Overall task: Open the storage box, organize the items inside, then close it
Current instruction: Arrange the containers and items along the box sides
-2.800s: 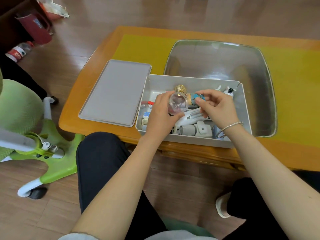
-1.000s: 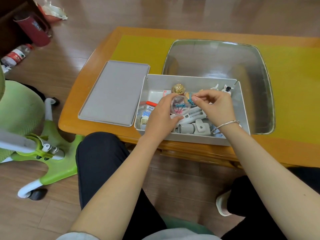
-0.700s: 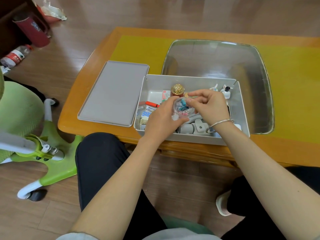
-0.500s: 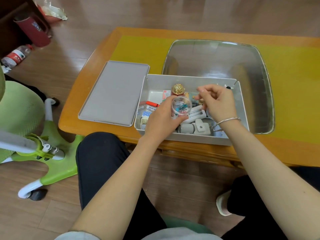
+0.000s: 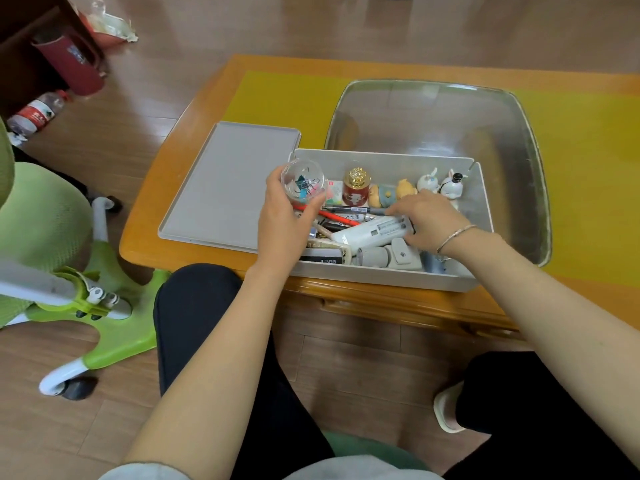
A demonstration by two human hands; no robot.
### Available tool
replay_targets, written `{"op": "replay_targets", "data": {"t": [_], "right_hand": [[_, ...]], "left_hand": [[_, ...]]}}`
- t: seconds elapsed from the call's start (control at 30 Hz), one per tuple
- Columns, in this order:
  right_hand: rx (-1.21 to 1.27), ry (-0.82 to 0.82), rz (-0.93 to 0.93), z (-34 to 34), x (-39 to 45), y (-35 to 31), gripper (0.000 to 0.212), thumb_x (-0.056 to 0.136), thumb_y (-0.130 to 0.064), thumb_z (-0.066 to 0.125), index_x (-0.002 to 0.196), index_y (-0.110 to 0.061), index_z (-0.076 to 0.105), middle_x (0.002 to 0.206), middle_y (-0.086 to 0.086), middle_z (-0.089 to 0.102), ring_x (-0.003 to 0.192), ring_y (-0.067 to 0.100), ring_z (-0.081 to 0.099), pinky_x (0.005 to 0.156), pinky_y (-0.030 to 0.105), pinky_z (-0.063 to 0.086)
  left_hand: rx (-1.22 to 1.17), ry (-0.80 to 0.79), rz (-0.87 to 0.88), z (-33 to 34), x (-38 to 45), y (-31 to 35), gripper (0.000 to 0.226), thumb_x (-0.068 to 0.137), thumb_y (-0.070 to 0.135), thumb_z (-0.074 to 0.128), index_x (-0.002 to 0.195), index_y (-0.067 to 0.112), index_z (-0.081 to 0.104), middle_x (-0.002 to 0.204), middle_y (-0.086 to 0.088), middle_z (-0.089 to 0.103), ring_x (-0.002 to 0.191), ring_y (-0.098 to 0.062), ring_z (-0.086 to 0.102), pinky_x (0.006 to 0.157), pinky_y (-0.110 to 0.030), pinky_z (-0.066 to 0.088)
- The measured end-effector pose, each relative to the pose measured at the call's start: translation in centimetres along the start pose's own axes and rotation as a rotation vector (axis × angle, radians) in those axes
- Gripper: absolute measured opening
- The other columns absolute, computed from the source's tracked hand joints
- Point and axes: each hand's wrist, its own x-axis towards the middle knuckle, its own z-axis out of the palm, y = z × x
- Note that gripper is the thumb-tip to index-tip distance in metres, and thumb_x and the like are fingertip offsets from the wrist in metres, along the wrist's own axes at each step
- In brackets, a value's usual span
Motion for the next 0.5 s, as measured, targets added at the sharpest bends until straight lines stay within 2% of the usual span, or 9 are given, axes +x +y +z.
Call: {"op": "replay_targets", "data": {"t": [0.13, 0.23, 0.33, 0.4, 0.5], "right_hand": [[-0.031, -0.048, -0.091, 0.3, 1.0, -0.1, 0.058, 0.078, -0.002, 0.059, 0.130, -0.026, 0.054, 0.115, 0.001, 0.063, 0.104, 0.024, 0.051, 0.084, 0.034, 0.042], [0.118, 0.021, -0.172, 0.4, 0.9, 0.3, 0.048, 0.077, -0.006, 0.065, 0.123, -0.018, 0.059, 0.107, 0.005, 0.066, 0.098, 0.026, 0.057, 0.078, 0.030, 0.040], [0.251, 0.136, -0.104, -0.1, 1.0, 1.0, 0.047, 0.076, -0.016, 0.074, 0.120, -0.013, 0.060, 0.107, 0.011, 0.066, 0.097, 0.030, 0.060, 0.080, 0.030, 0.042], [0.303, 0.162, -0.068, -0.4, 1.3, 0.9, 0.051, 0.076, -0.018, 0.076, 0.124, -0.013, 0.059, 0.110, 0.010, 0.066, 0.098, 0.025, 0.059, 0.082, 0.028, 0.039], [0.366, 0.086, -0.107, -0.8, 1.9, -0.8, 0.051, 0.076, -0.021, 0.076, 0.124, -0.018, 0.059, 0.112, 0.003, 0.066, 0.095, 0.014, 0.056, 0.082, 0.023, 0.037]], "left_hand": [[0.104, -0.005, 0.014, 0.4, -0.1, -0.3, 0.066, 0.084, 0.044, 0.068, 0.137, 0.027, 0.032, 0.134, 0.006, 0.051, 0.113, -0.010, 0.053, 0.082, -0.013, 0.045], [0.074, 0.017, 0.008, 0.4, -0.1, -0.3, 0.066, 0.084, 0.044, 0.068, 0.137, 0.027, 0.032, 0.133, 0.007, 0.050, 0.111, -0.005, 0.051, 0.079, -0.006, 0.042], [0.059, 0.032, 0.006, 0.5, -0.3, -0.2, 0.065, 0.085, 0.043, 0.068, 0.137, 0.026, 0.032, 0.131, 0.008, 0.050, 0.109, -0.003, 0.051, 0.075, -0.001, 0.043], [0.095, 0.027, 0.005, 0.5, -0.3, -0.3, 0.066, 0.085, 0.044, 0.067, 0.138, 0.026, 0.032, 0.132, 0.007, 0.050, 0.112, -0.007, 0.053, 0.082, -0.009, 0.047], [0.149, 0.019, 0.019, 0.5, -0.2, -0.3, 0.070, 0.085, 0.049, 0.065, 0.140, 0.024, 0.030, 0.135, 0.004, 0.050, 0.116, -0.013, 0.053, 0.089, -0.026, 0.052]]}}
